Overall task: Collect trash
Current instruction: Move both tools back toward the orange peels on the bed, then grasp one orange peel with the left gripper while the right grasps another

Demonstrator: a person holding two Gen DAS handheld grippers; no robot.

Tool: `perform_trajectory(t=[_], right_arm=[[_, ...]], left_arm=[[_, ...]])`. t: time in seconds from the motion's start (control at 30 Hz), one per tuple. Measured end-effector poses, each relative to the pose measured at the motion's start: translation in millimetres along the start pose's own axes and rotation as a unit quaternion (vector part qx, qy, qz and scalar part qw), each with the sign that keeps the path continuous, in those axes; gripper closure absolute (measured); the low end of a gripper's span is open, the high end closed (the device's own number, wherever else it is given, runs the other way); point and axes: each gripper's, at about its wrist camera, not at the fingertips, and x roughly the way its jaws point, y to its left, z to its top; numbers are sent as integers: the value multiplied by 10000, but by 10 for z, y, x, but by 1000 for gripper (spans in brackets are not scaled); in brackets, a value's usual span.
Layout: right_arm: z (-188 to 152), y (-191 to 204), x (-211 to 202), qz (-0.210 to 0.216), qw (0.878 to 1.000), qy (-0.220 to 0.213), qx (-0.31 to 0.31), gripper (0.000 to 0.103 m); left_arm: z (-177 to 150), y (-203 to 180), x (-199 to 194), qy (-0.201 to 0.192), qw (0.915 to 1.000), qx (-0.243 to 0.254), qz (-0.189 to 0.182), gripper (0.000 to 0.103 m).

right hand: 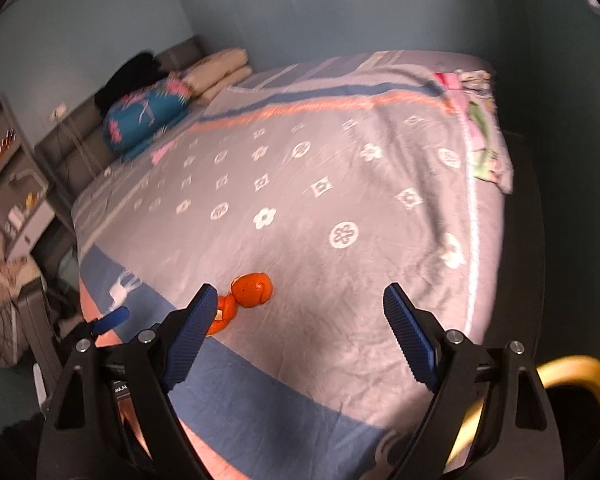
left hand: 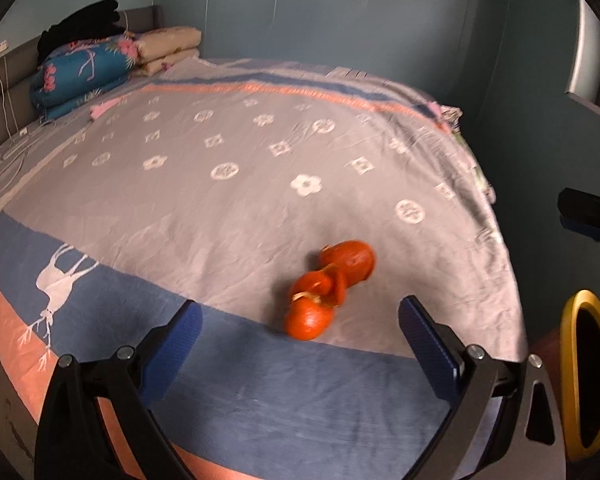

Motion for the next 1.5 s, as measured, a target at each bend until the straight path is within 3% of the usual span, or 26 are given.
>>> perform_trajectory(t=[0.13,0.27,0.43,0.93,1.23,1.4,1.5], right_arm=[[78,156,421,74,9975,351,-606,22],[108,295,929,372,9875,884,-1251,22],[66,430,1337,542,9771,1355,-1546,23],[42,488,2100,970,9619,2385,-921,43],[105,547,2389,1154,9541,2665,-730,51],[131,607,2500,1239,9526,2699,-658,56],[151,596,2526,1283,9520,2719,-573,59]], left_arm=[[-42,150,268,269,9996,-81,54,8],[-77,269,468,487,9987,-158,78,8],[-108,332,645,669,9976,-184,7,8],[-79,225,845,680,9966,120,-444,10],[-72,108,1008,794,9937,208,-763,31],[-33,73,1068,805,9927,173,-883,54],[-10,73,1095,782,9928,132,-896,56]])
